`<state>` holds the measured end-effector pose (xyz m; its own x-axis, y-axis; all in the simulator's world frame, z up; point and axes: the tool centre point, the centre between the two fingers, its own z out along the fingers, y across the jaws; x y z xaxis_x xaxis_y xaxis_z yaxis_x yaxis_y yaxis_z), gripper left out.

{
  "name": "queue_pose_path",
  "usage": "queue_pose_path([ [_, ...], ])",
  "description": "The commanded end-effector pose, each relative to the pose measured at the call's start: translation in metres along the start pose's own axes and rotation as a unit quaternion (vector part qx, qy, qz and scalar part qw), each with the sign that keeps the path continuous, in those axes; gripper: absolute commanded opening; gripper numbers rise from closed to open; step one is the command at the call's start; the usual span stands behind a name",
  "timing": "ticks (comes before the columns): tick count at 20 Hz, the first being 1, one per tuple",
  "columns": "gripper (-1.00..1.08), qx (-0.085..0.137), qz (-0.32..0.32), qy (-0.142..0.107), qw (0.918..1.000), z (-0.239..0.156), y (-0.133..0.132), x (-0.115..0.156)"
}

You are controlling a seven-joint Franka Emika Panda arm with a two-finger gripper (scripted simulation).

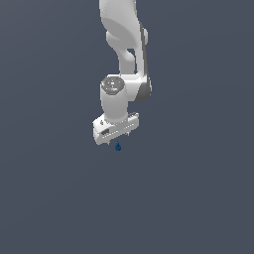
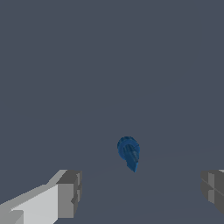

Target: Pick up the object and move it to a goal position.

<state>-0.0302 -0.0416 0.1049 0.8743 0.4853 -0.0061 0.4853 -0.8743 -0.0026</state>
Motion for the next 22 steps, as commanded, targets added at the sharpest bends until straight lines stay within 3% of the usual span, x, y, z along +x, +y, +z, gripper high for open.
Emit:
queue_pose_path([
  [1, 1.00, -0.001, -0.020, 0.001, 0.9998, 0.005, 0.001, -0.002],
  [15, 1.00, -0.001, -0.051, 0.003, 0.9987, 0.015, 0.003, -0.006],
  [22, 1.00, -0.001, -0.052, 0.003, 0.9986, 0.044, 0.003, -0.007],
])
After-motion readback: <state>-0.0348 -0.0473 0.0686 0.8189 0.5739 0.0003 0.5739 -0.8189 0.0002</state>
